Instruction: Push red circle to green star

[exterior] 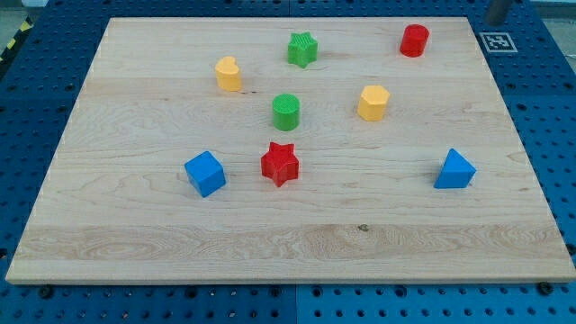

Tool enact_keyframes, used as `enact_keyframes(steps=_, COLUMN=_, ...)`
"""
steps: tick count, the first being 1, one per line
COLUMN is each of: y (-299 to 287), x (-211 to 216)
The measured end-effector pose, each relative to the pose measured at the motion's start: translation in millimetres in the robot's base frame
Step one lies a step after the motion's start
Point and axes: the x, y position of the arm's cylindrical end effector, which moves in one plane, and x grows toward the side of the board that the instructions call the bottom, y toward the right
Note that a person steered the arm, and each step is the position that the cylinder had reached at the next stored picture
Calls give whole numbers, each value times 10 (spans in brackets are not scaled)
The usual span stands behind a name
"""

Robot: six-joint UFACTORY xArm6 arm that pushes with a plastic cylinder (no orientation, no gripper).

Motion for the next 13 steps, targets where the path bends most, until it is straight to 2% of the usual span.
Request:
enact_keyframes(steps=6, y=-14, x=-9)
enact_keyframes(steps=7, y=-91, x=147)
enact_keyframes(steps=8, y=-816, x=696)
enact_keyframes(steps=9, y=-1156, x=772)
enact_keyframes(steps=12, y=-1146, x=877)
enact_keyframes(steps=13, y=-884, x=808)
